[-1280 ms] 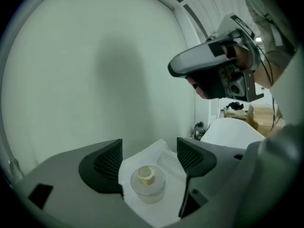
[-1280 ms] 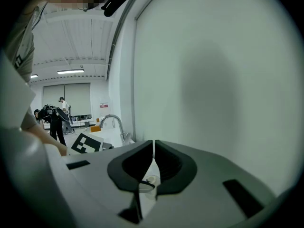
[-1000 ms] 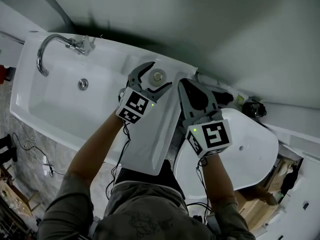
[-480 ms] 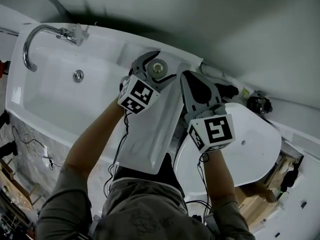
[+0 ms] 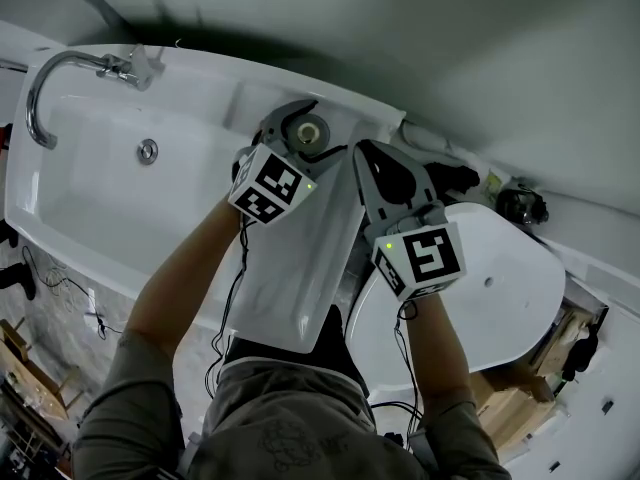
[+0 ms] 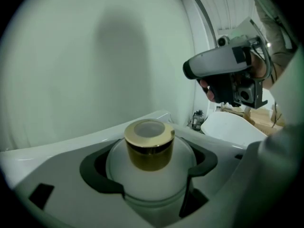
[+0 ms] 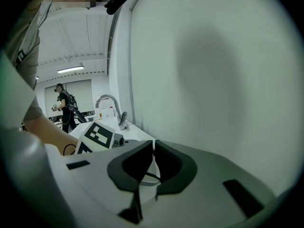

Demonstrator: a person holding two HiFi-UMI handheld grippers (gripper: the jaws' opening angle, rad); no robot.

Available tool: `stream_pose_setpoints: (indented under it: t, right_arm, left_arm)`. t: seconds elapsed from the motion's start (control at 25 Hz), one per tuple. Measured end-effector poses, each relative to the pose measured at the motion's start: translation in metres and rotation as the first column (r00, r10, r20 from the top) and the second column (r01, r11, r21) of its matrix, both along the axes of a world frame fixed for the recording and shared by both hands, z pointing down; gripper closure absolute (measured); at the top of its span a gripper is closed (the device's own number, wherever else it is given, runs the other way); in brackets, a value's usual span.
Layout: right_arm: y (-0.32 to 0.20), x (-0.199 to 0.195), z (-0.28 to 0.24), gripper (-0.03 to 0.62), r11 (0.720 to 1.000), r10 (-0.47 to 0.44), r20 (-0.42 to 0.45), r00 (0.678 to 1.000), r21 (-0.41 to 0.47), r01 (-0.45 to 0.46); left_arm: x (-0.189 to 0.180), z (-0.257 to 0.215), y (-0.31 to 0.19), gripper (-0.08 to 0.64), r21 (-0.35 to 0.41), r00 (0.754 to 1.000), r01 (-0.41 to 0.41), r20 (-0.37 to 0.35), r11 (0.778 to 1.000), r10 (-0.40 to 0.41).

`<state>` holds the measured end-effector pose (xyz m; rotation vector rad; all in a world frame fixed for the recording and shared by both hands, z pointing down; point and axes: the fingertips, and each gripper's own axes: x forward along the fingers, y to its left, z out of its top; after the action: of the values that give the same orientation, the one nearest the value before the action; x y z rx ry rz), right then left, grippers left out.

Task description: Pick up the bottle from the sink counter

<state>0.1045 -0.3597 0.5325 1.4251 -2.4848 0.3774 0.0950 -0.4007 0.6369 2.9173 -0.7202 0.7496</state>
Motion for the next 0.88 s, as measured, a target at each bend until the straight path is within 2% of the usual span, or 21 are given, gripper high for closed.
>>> stream_pose_setpoints:
  t: [0.12, 0.28, 0.48, 0.6, 0.88]
  right_arm:
    - [-0.004, -0.005, 0.007, 0.557, 0.999, -0.043, -0.001, 0.999, 0.013, 0.043]
    - [-0.006, -0.015, 0.01, 0.557, 0.993, -0.106, -0.008, 0.994, 0.048, 0.107]
    - [-0.009, -0.034, 0.016, 0.55, 0.981, -0.19, -0.02, 0.981, 0.037, 0.191]
    - [-0.009, -0.047, 0.024, 0.478, 0.971, -0.239, -0.02, 0.971, 0.018, 0.239]
    - [-0.013, -0.06, 0.041, 0.422, 0.969, -0.247, 0.014, 0.969, 0.013, 0.246]
  left_arm:
    - [0.001, -0.001, 0.0, 0.204, 0.003, 1.0, -0.028, 0.0, 1.0, 0.028]
    - [0.003, 0.001, 0.005, 0.211, 0.001, 0.994, -0.104, 0.013, 0.995, 0.104]
    - [0.006, 0.0, 0.016, 0.212, -0.002, 0.975, -0.22, 0.01, 0.975, 0.22]
    - [0.009, -0.001, 0.023, 0.212, 0.003, 0.961, -0.276, 0.013, 0.961, 0.276]
    - [0.01, 0.0, 0.027, 0.212, -0.005, 0.958, -0.287, 0.01, 0.958, 0.287]
